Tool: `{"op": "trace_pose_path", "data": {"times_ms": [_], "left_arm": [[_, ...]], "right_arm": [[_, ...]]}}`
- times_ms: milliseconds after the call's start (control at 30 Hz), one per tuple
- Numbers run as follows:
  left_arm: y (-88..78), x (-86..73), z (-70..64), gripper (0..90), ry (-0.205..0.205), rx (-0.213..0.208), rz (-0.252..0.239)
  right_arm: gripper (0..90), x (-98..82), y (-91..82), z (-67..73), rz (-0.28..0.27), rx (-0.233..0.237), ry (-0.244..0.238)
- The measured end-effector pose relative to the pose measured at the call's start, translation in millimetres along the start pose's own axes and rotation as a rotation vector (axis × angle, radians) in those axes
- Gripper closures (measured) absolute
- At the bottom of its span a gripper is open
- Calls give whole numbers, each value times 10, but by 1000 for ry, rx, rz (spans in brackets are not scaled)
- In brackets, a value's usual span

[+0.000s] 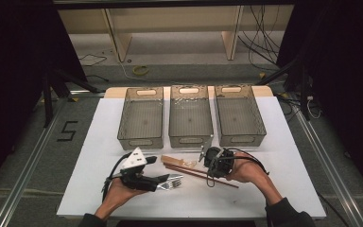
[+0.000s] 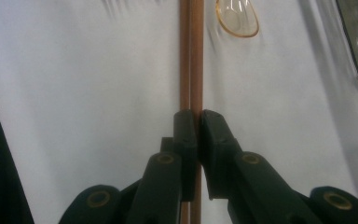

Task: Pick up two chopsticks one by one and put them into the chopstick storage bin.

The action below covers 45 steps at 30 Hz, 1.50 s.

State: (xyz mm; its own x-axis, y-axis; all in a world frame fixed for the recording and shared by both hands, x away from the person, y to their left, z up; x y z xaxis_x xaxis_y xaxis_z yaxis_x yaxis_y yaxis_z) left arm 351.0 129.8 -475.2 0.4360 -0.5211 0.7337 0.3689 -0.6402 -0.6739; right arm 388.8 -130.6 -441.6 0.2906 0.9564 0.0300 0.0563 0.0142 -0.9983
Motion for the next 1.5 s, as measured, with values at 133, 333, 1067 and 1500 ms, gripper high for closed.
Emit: {"op": "trace_pose_path", "data": {"times_ms": [133, 333, 1067, 1500], "left_arm": [[211, 115, -47, 202, 66, -5, 80], [437, 254, -105, 236, 131, -5, 149], [695, 336, -134, 474, 267, 60, 257], [586, 407, -188, 683, 379, 42, 288]], "right_arm": [[856, 6, -23, 12, -16, 1, 7], [855, 9, -44, 12, -11, -3, -18], [855, 45, -104, 80, -21, -15, -59], [852, 23, -136, 80, -44, -14, -89]]}}
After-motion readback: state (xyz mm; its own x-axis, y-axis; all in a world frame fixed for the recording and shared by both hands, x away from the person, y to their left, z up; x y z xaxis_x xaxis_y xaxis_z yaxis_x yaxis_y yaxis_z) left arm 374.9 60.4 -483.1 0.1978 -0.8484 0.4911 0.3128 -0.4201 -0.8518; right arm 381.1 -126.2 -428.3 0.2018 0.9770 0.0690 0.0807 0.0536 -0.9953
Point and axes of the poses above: each handheld gripper's, and its own axes: y roughly forward along the jaws, x roughly out of its top, z roughly to its left, the point moved 1 cm from there along y, roughly forward along the jaws, and after that the axes turned 12 degrees about z, right-handed, at the moved point
